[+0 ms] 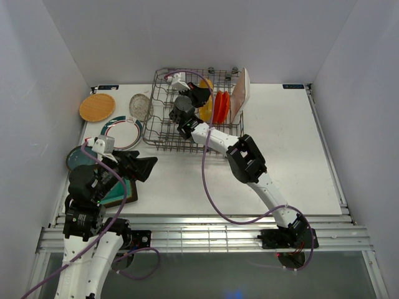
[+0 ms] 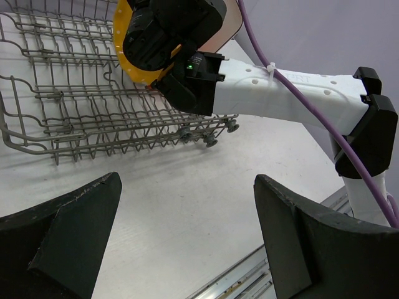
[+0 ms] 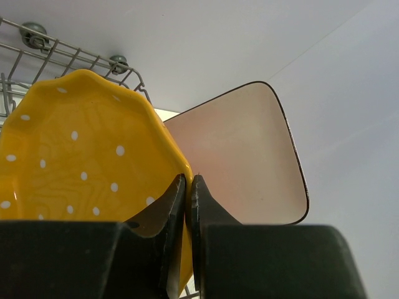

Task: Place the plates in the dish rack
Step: Insert the plate into the dish rack.

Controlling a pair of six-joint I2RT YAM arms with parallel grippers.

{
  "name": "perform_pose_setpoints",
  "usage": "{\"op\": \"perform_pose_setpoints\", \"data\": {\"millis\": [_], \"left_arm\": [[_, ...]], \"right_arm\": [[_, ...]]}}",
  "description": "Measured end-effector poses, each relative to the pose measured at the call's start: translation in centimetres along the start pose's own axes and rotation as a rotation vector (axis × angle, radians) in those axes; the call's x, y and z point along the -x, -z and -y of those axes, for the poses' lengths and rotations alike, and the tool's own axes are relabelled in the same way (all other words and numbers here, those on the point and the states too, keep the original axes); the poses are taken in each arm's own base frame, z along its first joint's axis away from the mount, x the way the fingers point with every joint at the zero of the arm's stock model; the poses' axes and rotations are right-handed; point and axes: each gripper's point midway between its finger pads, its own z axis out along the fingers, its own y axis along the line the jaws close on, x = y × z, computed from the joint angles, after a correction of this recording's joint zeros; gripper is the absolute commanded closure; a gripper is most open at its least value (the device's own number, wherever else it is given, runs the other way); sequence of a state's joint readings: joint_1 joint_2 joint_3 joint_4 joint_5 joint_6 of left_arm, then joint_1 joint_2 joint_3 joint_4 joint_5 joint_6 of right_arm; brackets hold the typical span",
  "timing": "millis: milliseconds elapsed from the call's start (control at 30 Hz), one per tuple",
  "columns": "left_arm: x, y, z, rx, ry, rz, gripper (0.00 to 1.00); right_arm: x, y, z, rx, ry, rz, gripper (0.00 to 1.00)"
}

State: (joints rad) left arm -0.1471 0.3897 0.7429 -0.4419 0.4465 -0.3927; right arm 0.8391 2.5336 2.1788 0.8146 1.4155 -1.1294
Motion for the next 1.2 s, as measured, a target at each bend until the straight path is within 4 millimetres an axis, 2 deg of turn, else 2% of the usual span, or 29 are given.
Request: {"op": "perform_pose_setpoints", "data": {"millis": [700, 1000, 1200], "left_arm": [[0.0, 0.0, 0.1, -0.004, -0.001, 0.001, 0.02], [0.0, 0.0, 0.1, -0.004, -0.001, 0.001, 0.02], [0.0, 0.1, 0.1, -0.005, -0.002, 0.002, 0.02]], "right_arm": [[1.1, -0.1, 1.3, -0.021, 0.004, -0.011, 0.92], [0.2, 0.0, -0.2, -0.016, 0.046, -0.011, 0.92], [0.3, 0.3, -0.2, -0.013, 0.052, -0.007, 0.92]]}}
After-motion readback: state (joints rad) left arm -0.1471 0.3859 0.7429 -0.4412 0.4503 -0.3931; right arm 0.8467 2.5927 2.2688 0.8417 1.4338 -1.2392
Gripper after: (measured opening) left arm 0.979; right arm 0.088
